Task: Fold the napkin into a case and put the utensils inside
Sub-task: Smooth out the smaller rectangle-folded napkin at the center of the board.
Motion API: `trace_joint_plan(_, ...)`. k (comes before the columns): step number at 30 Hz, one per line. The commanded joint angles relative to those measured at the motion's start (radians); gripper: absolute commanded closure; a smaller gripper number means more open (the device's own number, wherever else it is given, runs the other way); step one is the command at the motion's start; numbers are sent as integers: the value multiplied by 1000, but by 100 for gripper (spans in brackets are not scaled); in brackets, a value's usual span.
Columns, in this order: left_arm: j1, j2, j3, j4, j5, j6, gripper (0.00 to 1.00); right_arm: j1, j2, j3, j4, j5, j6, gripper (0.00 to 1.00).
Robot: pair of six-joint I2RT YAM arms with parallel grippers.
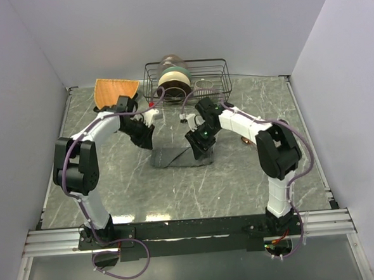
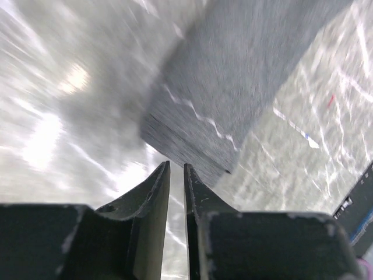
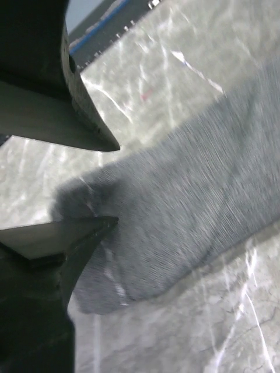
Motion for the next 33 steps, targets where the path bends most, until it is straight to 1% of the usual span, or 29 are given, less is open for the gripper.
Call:
trace_joint_plan(1, 0, -35, 111, -58, 50, 39, 78, -4, -134, 9, -68, -39, -21, 51)
trace_joint_plan(4, -19, -18, 114, -67, 70, 44, 78, -2, -129, -24, -71, -17, -19, 57)
trace_joint_plan(7, -42, 4, 85, -52, 77, 39, 79, -2, -99, -54, -73, 2, -13, 59)
trace_joint_plan(9, -55, 16, 56, -29, 70, 27, 78, -4, -83, -73, -64, 16, -2, 59)
trace_joint_plan(13, -56, 71, 8, 3, 35, 16, 79, -10, -4, -106, -27, 110, 24, 59)
trace_joint_plan(16, -58, 91, -23, 26, 0, 10, 79, -24, 59, -100, -15, 160, 50, 59)
trace_joint_plan(18, -56, 96, -18, 9, -2, 21, 79, -35, 81, -79, -15, 180, 54, 59)
trace_joint_plan(21, -53, 59, 11, -15, 26, 44, 75, -42, 90, -57, -12, 207, 42, 59)
trace_joint_plan(22, -53, 51, 31, -26, 37, 59, 70, -44, 86, -50, -12, 213, 38, 59)
trace_joint_plan(23, -50, 48, 86, -41, 53, 64, 66, -44, 84, -38, -10, 226, 33, 58)
trace_joint_plan(25, -50, 50, 143, -57, 49, 66, 59, -45, 70, -28, -1, 240, 15, 55)
trace_joint_plan(26, -50, 54, 195, -57, 35, 66, 58, -45, 67, -16, 2, 249, 7, 54)
trace_joint_plan(27, -50, 74, 219, -55, 23, 69, 58, -47, 67, -8, 10, 260, -7, 51)
trace_joint_plan(29, -52, 103, 271, -47, -8, 78, 59, -47, 61, 21, 14, 268, -19, 49)
trace_joint_plan(32, -55, 174, 312, -43, -61, 108, 62, -50, 34, 58, 14, 268, -42, 40)
trace_joint_plan(33, -56, 200, 316, -35, -83, 110, 63, -51, 9, 62, 7, 253, -45, 36)
